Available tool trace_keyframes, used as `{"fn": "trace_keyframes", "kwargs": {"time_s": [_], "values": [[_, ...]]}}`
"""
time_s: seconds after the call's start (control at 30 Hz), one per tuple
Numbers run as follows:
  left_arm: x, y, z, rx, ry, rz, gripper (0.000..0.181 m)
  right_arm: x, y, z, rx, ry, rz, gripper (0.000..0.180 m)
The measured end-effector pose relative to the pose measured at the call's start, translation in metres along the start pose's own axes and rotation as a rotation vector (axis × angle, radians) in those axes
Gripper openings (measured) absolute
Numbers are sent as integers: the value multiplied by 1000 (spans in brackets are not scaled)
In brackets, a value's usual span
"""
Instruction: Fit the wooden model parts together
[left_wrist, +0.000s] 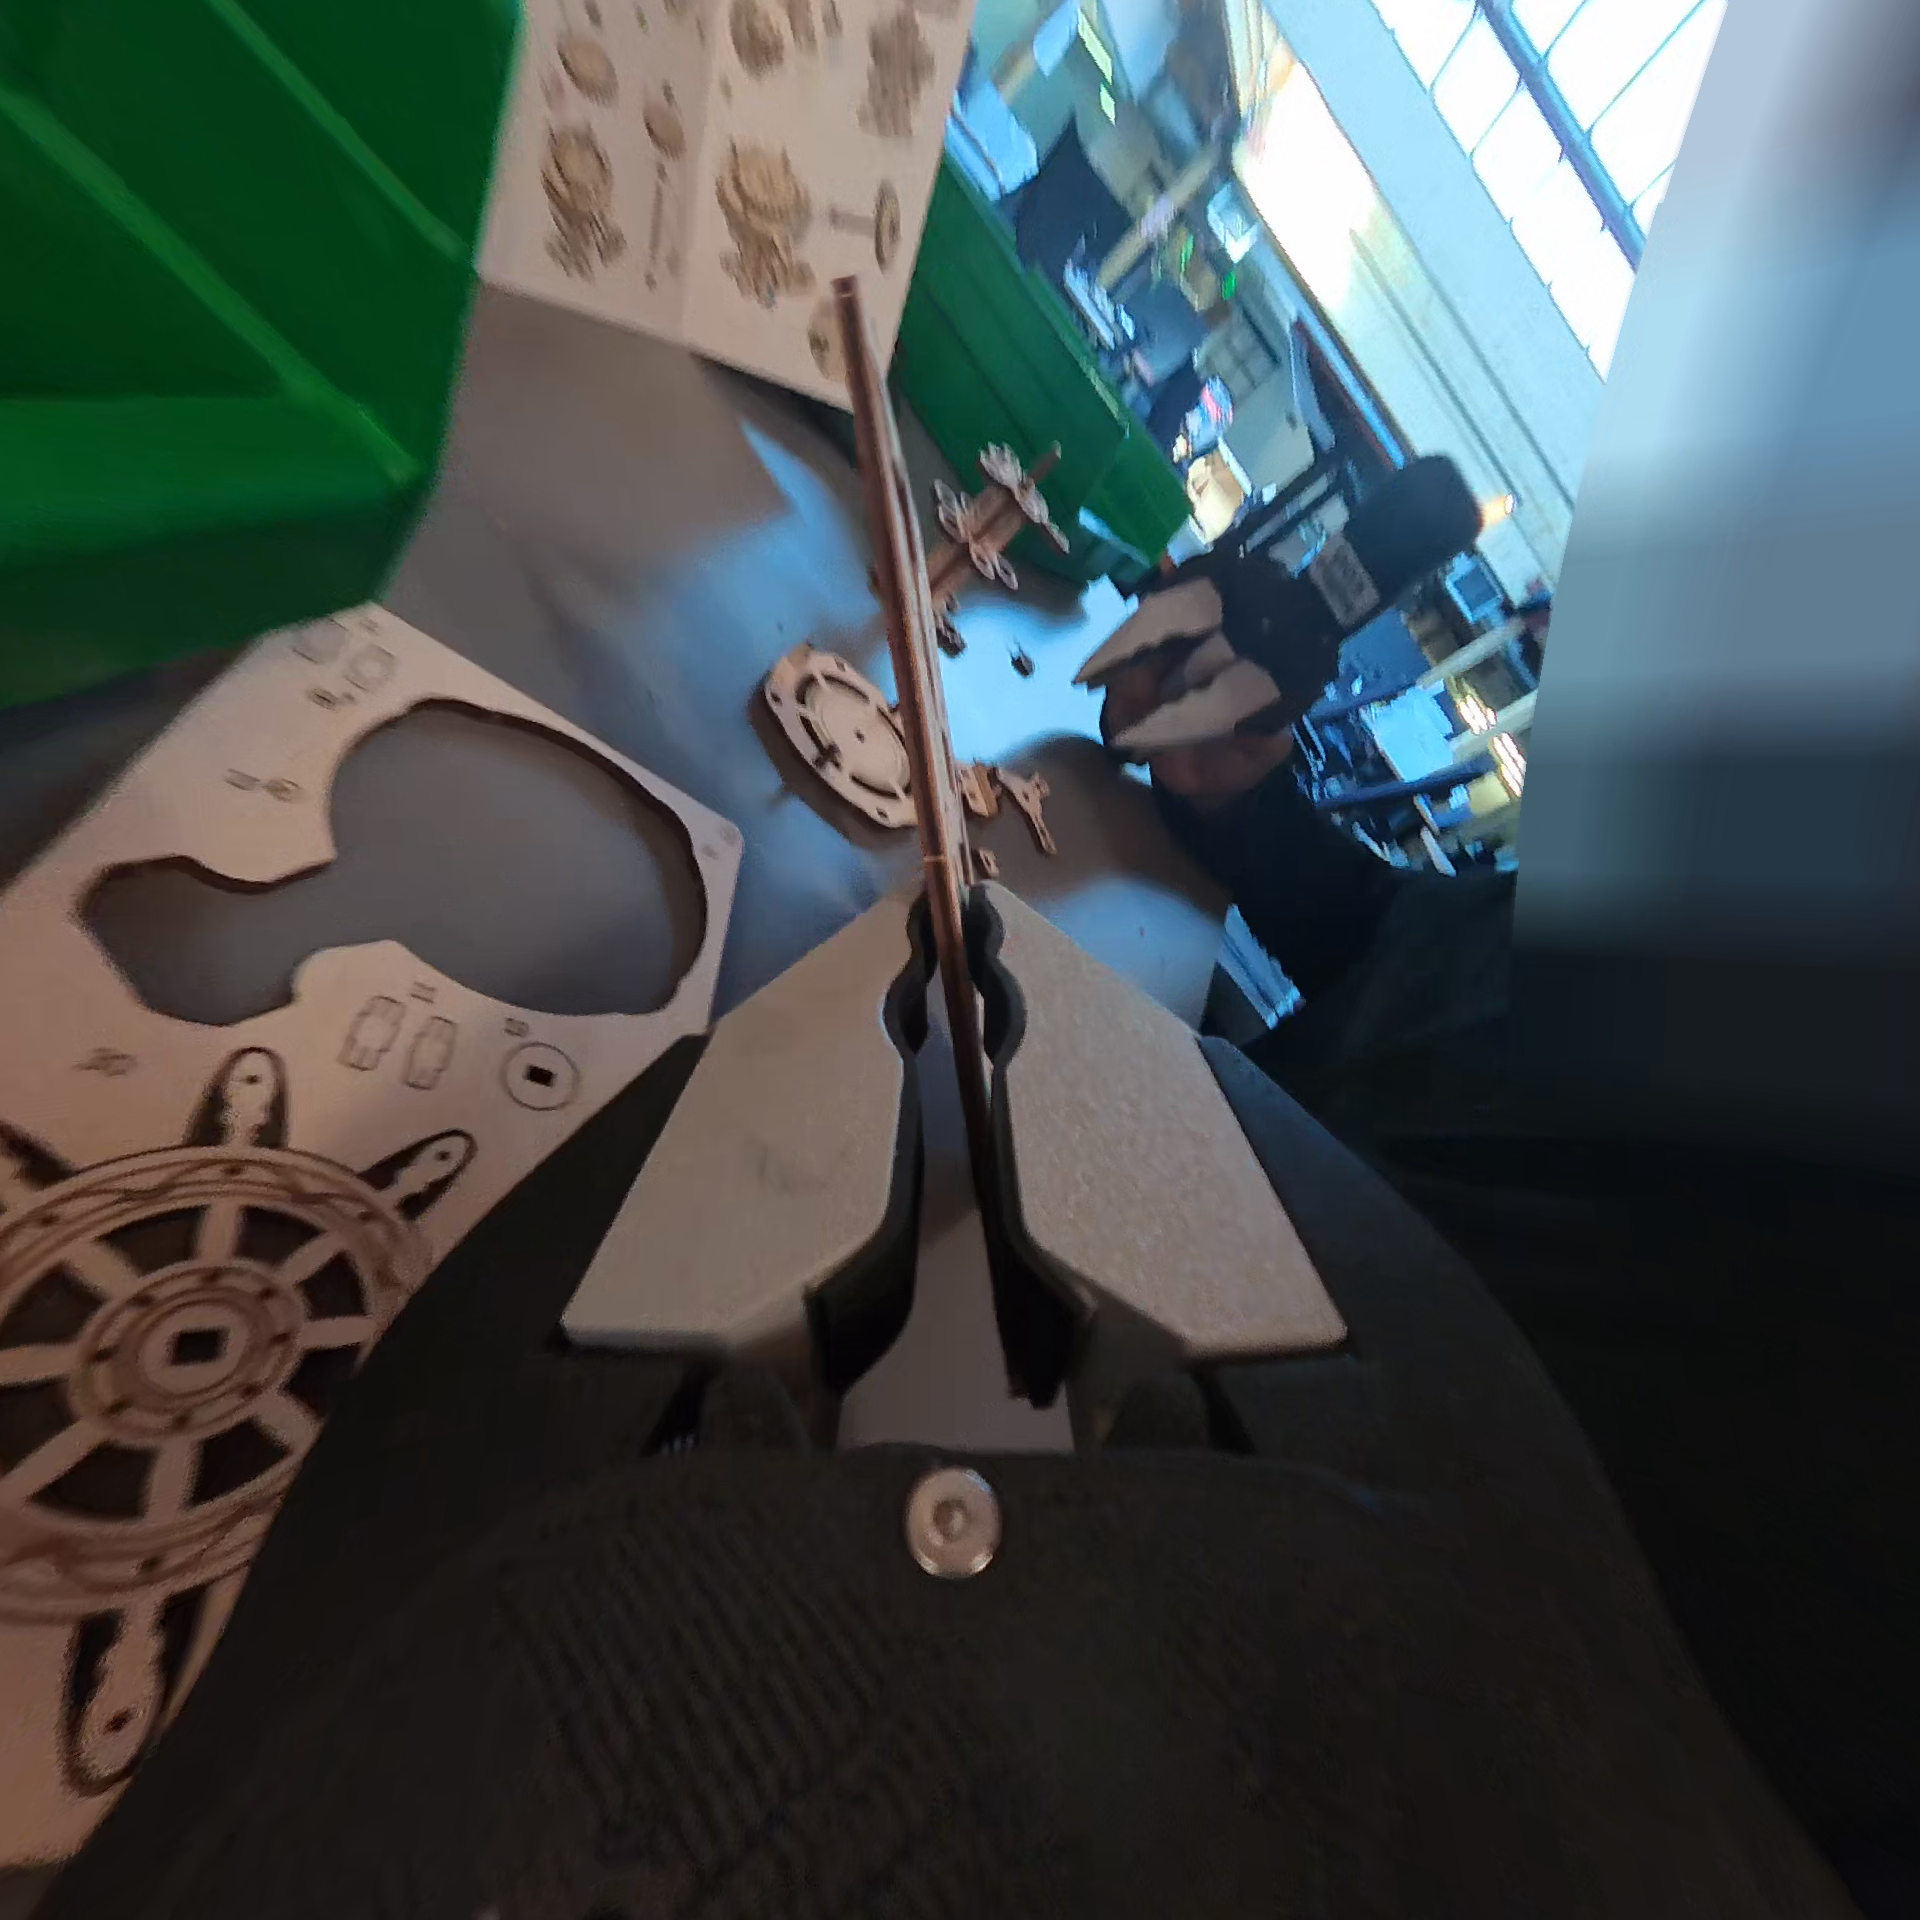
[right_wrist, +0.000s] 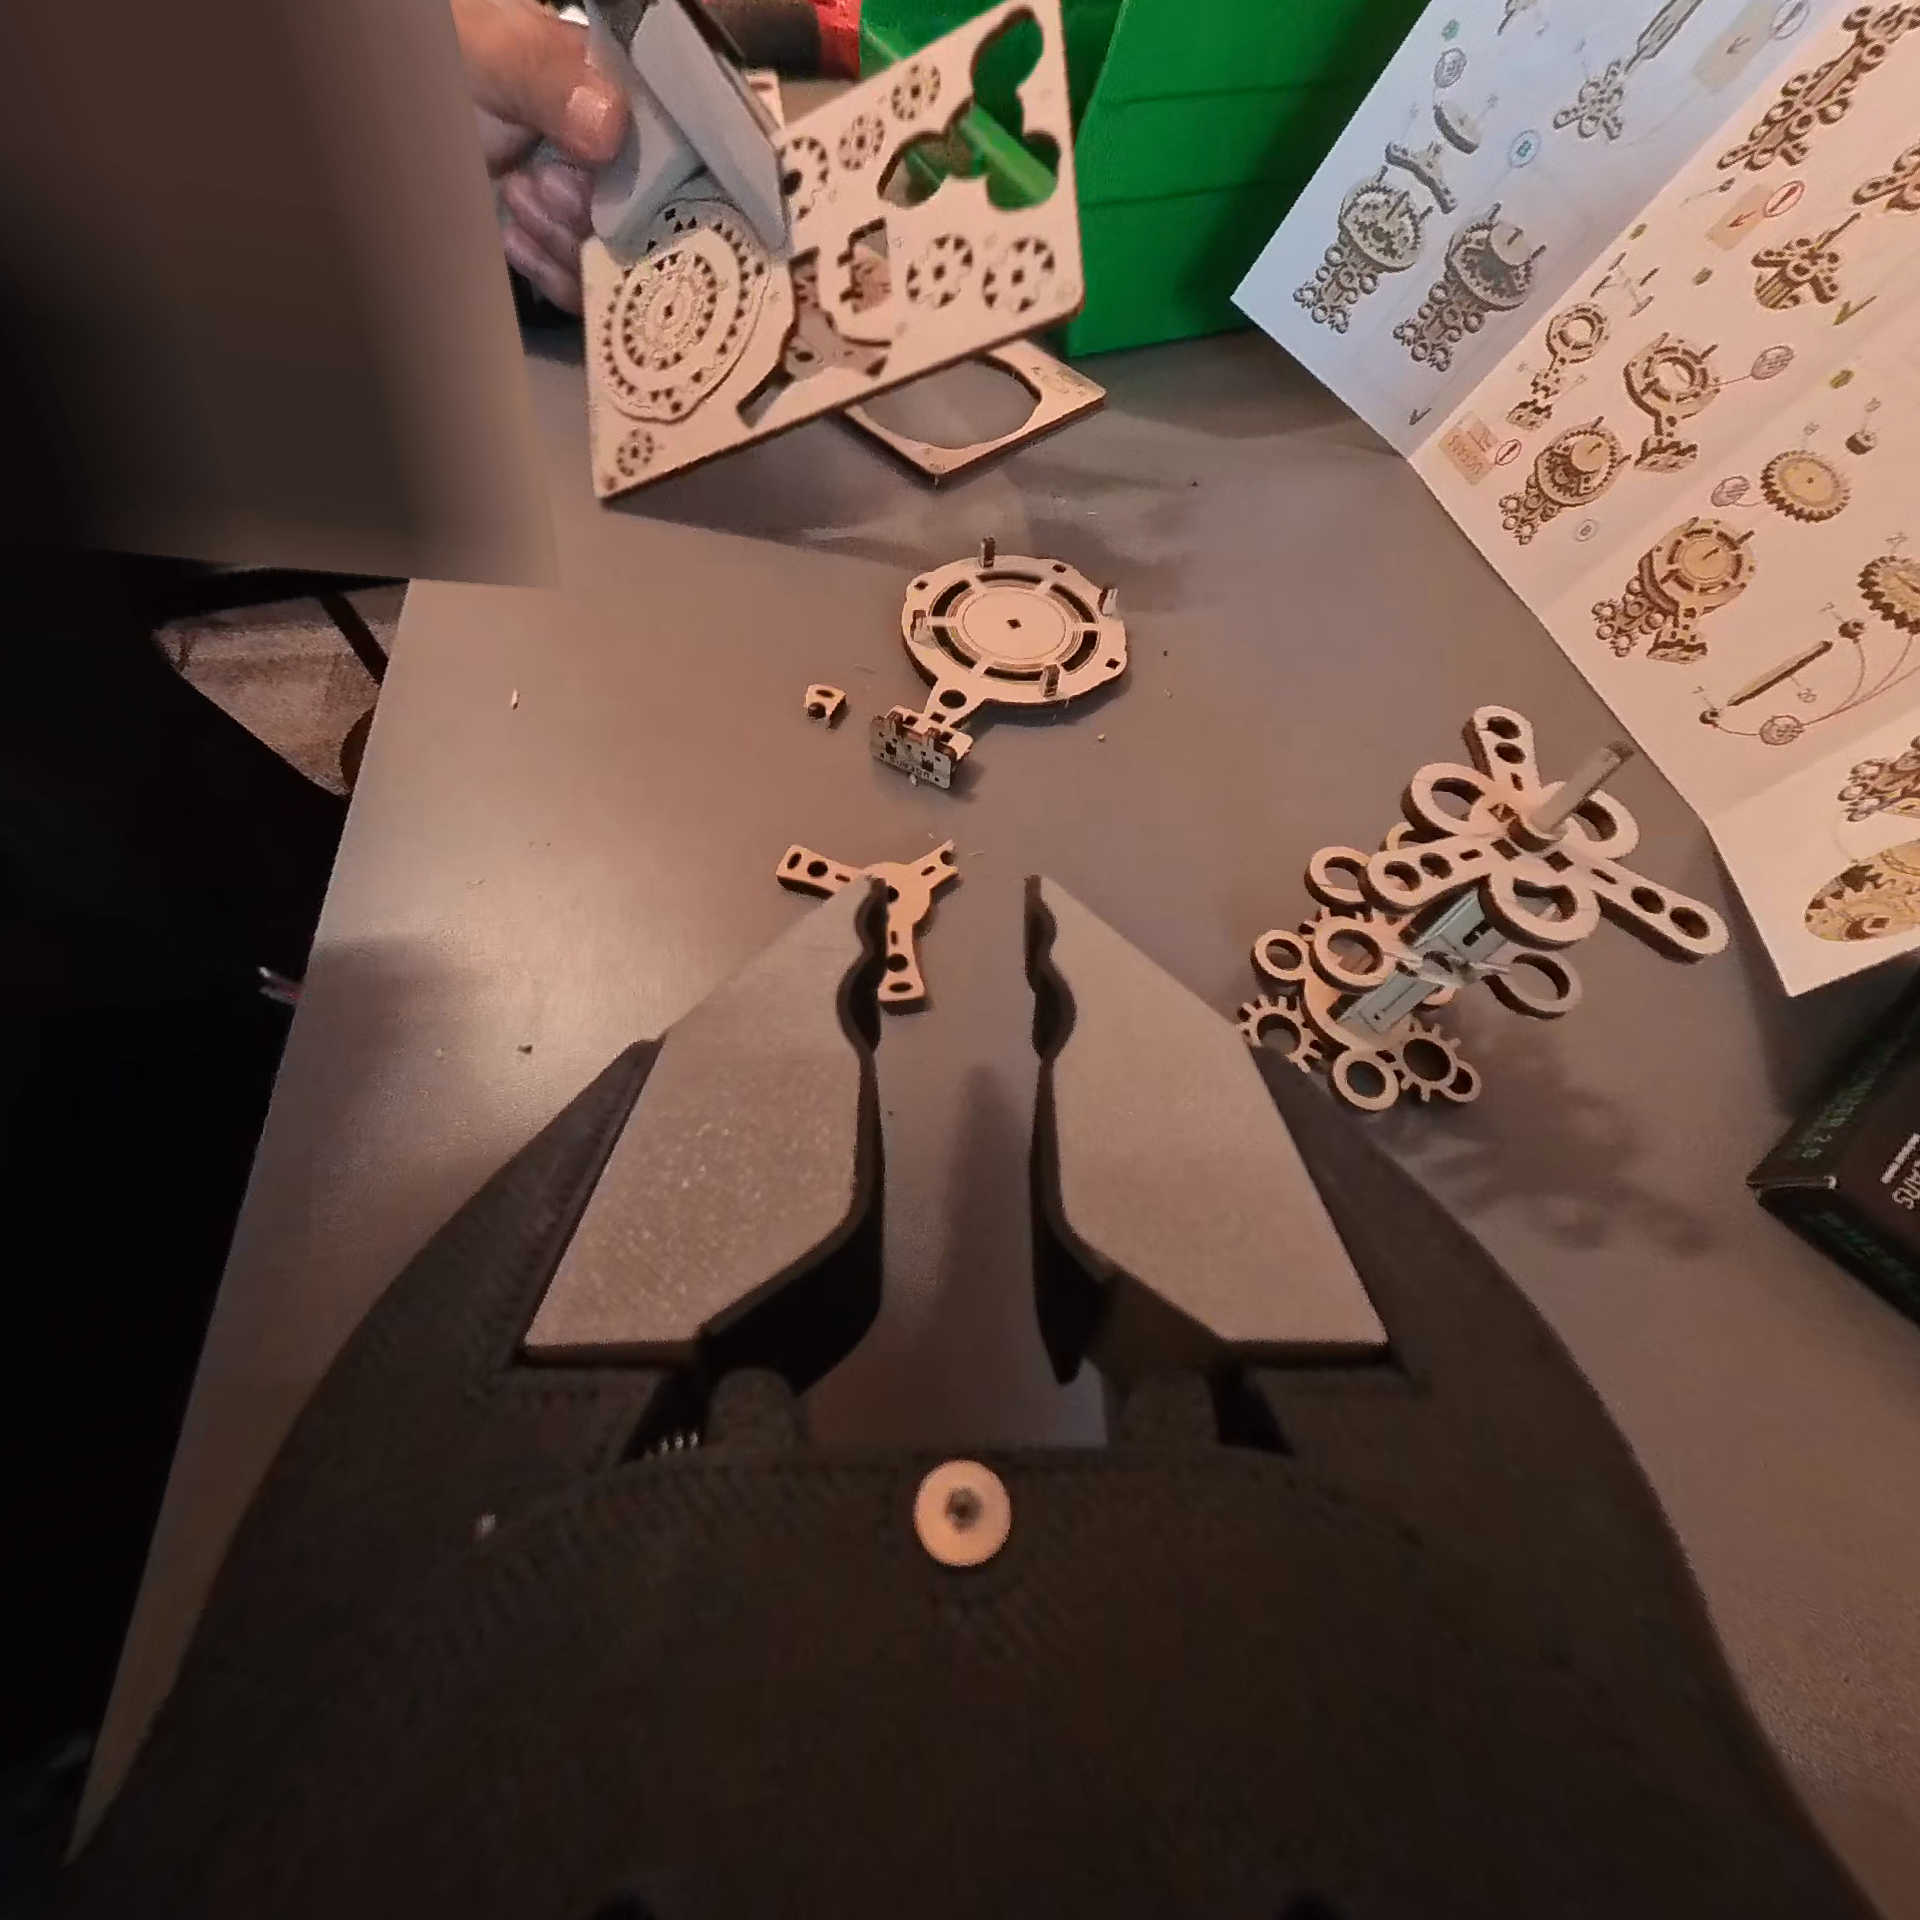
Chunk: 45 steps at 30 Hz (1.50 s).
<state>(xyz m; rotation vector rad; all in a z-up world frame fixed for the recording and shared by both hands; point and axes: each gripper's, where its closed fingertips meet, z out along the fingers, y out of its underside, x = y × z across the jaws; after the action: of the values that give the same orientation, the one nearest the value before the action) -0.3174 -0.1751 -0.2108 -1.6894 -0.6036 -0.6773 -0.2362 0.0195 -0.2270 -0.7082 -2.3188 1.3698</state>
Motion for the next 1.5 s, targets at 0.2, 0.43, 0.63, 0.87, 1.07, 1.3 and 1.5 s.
{"fn": "trace_keyframes", "kwargs": {"time_s": [0.2,0.43,0.63,0.87,1.07,1.3,1.5], "values": [[1,29,16,-165,-50,-28,7,3,0,-1,-4,23,-12,22],[-21,39,4,-188,-278,10,23,10,2,-4,-10,62,-18,21],[-13,41,-13,-136,-267,18,45,16,1,-7,-5,88,-17,21],[-17,35,-26,-123,-296,35,66,20,3,-7,-14,97,-15,21],[-23,17,-46,-58,-377,133,65,23,4,-7,-15,97,-6,21],[-41,8,-97,-33,-596,204,62,24,6,-6,-19,105,-13,21],[-40,14,-115,-6,-641,205,55,26,6,-7,-16,117,-10,21]]}}
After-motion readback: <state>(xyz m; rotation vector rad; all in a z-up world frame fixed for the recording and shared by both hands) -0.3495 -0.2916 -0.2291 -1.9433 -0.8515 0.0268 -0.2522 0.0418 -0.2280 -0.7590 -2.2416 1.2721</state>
